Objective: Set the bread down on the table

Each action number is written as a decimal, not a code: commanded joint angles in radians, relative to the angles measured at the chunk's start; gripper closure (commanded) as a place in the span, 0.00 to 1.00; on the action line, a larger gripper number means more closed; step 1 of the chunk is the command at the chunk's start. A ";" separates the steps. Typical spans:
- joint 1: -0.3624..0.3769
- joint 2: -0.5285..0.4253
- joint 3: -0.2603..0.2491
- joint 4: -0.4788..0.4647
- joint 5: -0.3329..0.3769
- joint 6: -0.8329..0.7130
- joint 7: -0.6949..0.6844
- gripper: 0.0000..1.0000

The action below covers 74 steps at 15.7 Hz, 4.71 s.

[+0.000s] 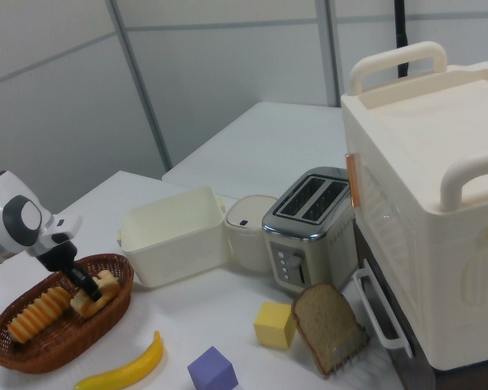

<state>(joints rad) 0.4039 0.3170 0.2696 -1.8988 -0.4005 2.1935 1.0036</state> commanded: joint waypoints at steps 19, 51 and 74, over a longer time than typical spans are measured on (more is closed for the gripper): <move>0.010 -0.257 -0.213 0.115 0.126 -0.348 -0.360 1.00; -0.128 -0.222 -0.412 0.096 0.126 -0.337 -0.577 0.00; -0.502 -0.286 -0.339 0.331 0.448 -0.631 -0.964 0.00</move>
<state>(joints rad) -0.0894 0.0317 -0.0741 -1.5717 0.0208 1.5121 0.0392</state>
